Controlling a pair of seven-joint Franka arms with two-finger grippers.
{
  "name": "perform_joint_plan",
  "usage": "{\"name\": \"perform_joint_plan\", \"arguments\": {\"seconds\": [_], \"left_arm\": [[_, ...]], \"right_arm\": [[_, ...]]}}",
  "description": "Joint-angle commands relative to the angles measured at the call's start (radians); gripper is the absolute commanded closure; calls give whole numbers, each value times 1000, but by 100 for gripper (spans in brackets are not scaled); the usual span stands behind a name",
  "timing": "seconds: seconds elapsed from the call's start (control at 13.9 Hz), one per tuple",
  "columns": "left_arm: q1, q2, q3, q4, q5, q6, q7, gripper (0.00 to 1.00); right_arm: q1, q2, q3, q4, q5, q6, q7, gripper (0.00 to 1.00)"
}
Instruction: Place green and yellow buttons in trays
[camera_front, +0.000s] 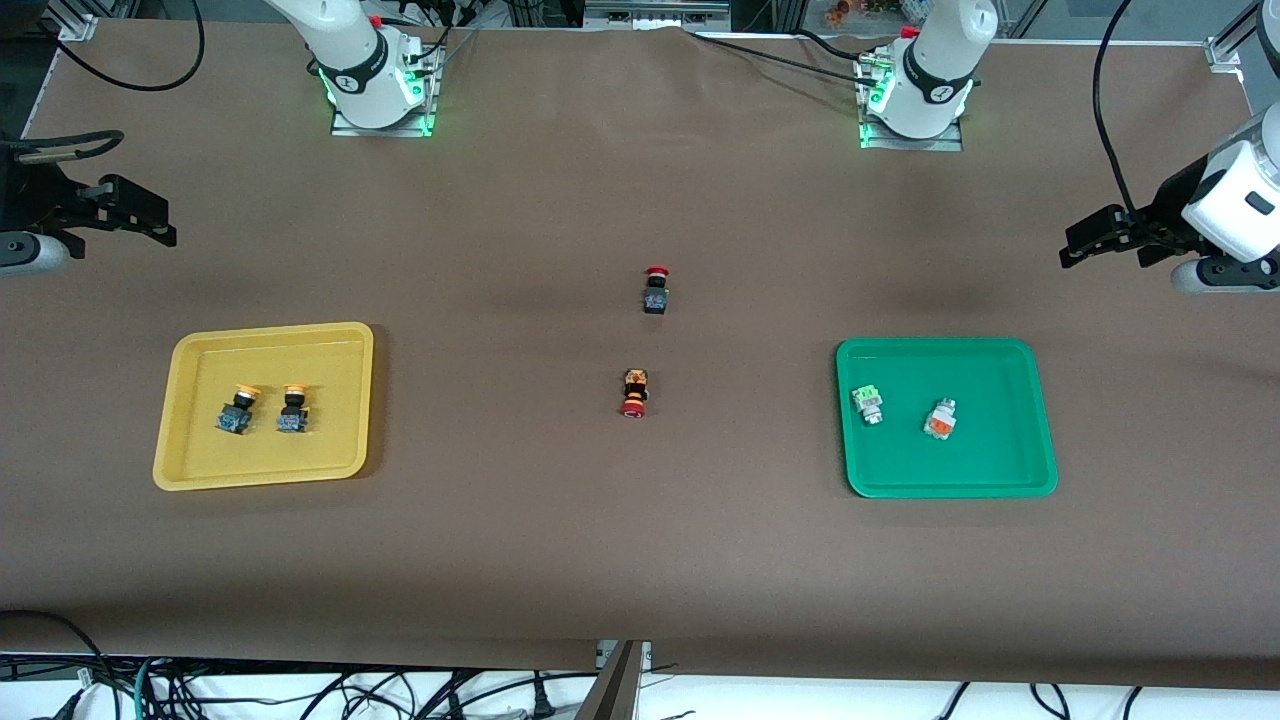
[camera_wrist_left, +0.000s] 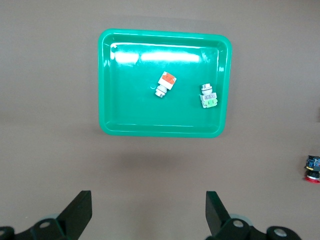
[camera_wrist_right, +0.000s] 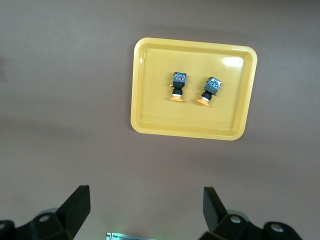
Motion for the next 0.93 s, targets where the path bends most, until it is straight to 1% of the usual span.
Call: {"name": "perform_joint_plan", "arguments": {"seconds": [0.0, 0.22, 0.72, 0.86], "left_arm": [[-15, 0, -5, 5, -11, 2, 14, 0], [-14, 17, -5, 3, -8, 4, 15, 0], [-11, 12, -8, 8, -7, -11, 15, 0], [-11, 14, -6, 11, 22, -4, 18, 0]], "right_arm": [[-6, -8, 9, -3, -3, 3, 14, 0], [-6, -8, 9, -4, -4, 3, 14, 0], [-6, -8, 9, -3, -3, 3, 14, 0], [-6, -8, 9, -4, -3, 3, 14, 0]]}}
